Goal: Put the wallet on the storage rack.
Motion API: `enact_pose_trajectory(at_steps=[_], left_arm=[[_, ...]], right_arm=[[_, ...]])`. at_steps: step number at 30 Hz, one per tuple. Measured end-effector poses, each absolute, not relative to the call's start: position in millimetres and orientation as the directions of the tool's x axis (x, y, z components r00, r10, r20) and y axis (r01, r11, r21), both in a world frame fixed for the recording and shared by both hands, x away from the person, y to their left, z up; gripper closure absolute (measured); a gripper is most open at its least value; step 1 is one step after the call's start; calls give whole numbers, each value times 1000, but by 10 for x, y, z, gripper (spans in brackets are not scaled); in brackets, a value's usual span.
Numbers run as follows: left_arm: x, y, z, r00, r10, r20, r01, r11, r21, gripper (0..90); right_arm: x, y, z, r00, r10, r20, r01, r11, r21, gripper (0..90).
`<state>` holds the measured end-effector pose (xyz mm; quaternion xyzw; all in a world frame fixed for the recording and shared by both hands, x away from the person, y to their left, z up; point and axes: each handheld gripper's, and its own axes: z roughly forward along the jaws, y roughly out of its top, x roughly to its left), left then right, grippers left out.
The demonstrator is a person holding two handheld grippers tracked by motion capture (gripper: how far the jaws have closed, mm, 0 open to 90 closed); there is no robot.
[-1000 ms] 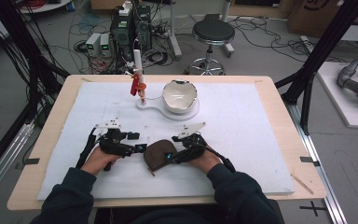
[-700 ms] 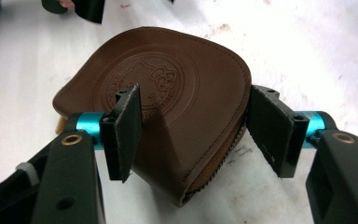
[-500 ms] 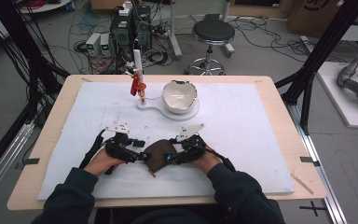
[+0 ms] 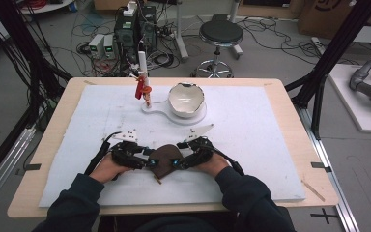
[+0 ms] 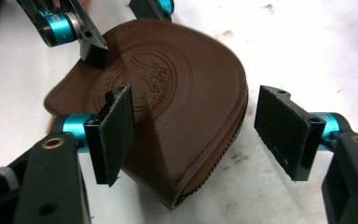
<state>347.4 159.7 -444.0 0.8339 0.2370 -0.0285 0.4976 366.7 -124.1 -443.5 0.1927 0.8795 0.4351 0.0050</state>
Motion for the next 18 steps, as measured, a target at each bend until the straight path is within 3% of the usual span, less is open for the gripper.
enact_pose_trajectory(at_steps=[6, 13, 16, 18], left_arm=[[3434, 1587, -4372, 921, 338, -192, 321, -383, 866, 565], [3422, 1582, -4360, 929, 330, -169, 295, -382, 876, 582], [3469, 1605, -4371, 900, 378, -216, 354, -348, 868, 497], [3517, 1632, -4394, 867, 398, -300, 436, -313, 844, 351]], right_arm=[[3751, -1285, -4489, -909, 326, 259, 402, 522, 752, 228], [3806, -1312, -4499, -902, 277, 330, 430, 520, 738, 331], [3760, -1293, -4453, -921, 284, 266, 383, 534, 754, 364], [3694, -1263, -4395, -947, 273, 170, 300, 560, 772, 373]])
